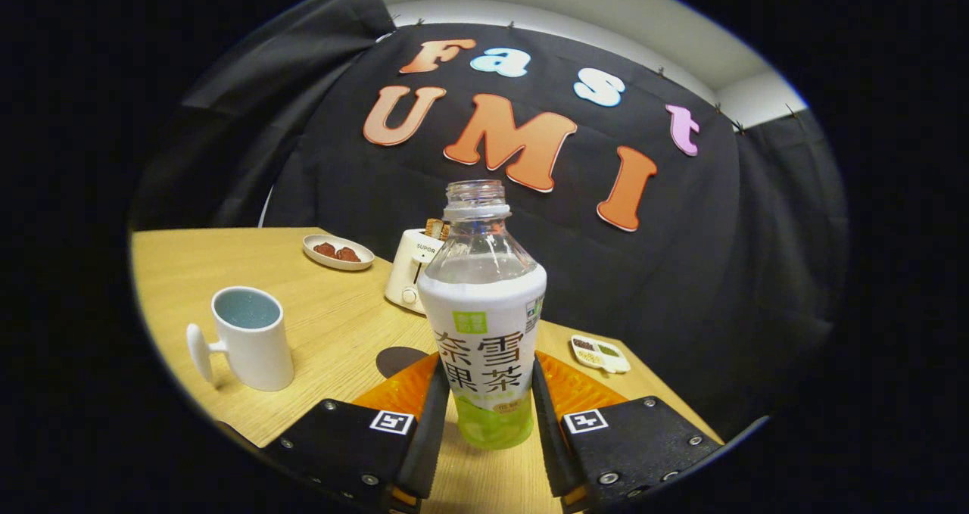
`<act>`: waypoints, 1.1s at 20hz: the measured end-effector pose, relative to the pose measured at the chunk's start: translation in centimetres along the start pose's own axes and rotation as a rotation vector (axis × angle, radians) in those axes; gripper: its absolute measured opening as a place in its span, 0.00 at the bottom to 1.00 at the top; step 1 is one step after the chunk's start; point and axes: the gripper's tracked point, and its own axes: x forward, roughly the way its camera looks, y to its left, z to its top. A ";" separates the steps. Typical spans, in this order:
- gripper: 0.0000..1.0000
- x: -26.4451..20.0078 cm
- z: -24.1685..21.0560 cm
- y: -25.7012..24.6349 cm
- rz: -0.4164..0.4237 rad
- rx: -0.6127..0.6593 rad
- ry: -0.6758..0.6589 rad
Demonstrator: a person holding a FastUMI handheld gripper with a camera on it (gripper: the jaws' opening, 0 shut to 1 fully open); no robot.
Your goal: Take the bottle from table, then pour the juice into the cup, finally place the bottle on the coaster
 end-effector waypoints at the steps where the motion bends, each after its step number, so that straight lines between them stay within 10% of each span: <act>1: 0.58 0.3 0.2 0.4 0.003 -0.033 -0.005; 22: 0.57 2.1 1.9 4.7 -0.050 -0.721 -0.146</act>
